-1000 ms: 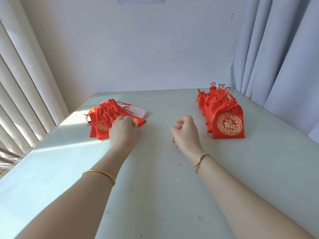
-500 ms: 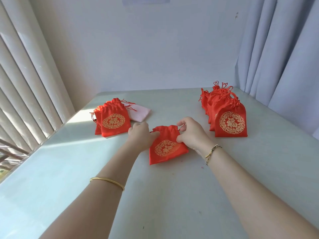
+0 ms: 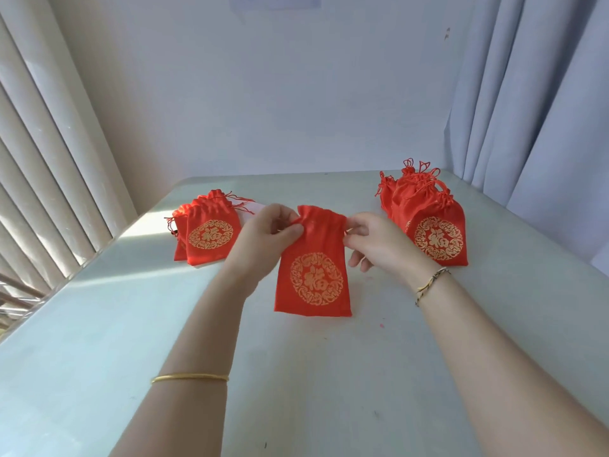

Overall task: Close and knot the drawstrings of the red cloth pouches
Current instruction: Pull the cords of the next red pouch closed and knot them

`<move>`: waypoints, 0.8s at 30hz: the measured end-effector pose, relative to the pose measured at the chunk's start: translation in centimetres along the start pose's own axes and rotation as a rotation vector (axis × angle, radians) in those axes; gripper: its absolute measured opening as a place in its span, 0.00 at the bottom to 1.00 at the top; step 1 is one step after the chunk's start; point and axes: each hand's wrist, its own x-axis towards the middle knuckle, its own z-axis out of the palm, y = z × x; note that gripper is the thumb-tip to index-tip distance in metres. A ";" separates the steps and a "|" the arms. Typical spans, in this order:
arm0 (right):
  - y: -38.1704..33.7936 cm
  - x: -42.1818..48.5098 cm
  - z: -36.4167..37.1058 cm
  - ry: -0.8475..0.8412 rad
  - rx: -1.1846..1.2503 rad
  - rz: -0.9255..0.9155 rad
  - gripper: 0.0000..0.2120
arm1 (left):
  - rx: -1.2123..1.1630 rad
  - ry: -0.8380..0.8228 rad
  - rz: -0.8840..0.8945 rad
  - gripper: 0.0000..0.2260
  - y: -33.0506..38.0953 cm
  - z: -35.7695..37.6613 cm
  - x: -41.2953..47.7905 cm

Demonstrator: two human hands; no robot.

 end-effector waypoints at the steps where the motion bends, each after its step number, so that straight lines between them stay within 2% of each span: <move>1: -0.3 -0.1 -0.4 0.020 -0.009 -0.022 0.10 | -0.013 0.011 0.004 0.06 0.3 -0.3 0.0; 4: -1.0 -0.3 -1.4 0.107 -0.053 -0.074 0.04 | 0.144 0.031 0.028 0.04 0.8 -1.4 -0.1; 9: -1.2 -0.5 -2.7 0.272 -0.268 -0.186 0.06 | 0.433 0.028 0.077 0.05 1.8 -3.0 -0.3; 15: -1.3 -0.4 -2.8 0.301 -0.332 -0.236 0.07 | 0.687 0.067 0.090 0.06 2.3 -3.7 -0.2; 18: -0.8 -0.3 -3.4 0.341 -0.390 -0.188 0.08 | 0.732 0.150 0.070 0.09 2.2 -4.3 -0.2; 21: -0.4 -0.2 -4.0 0.416 -0.402 -0.133 0.09 | 0.734 0.331 0.046 0.11 2.3 -4.9 0.2; 23: -0.5 -0.1 -3.7 0.420 -0.430 -0.123 0.09 | 0.585 0.418 0.035 0.11 3.0 -4.5 0.2; 24: -0.7 0.0 -3.5 0.417 -0.440 -0.123 0.09 | 0.382 0.420 0.032 0.12 3.5 -4.2 0.2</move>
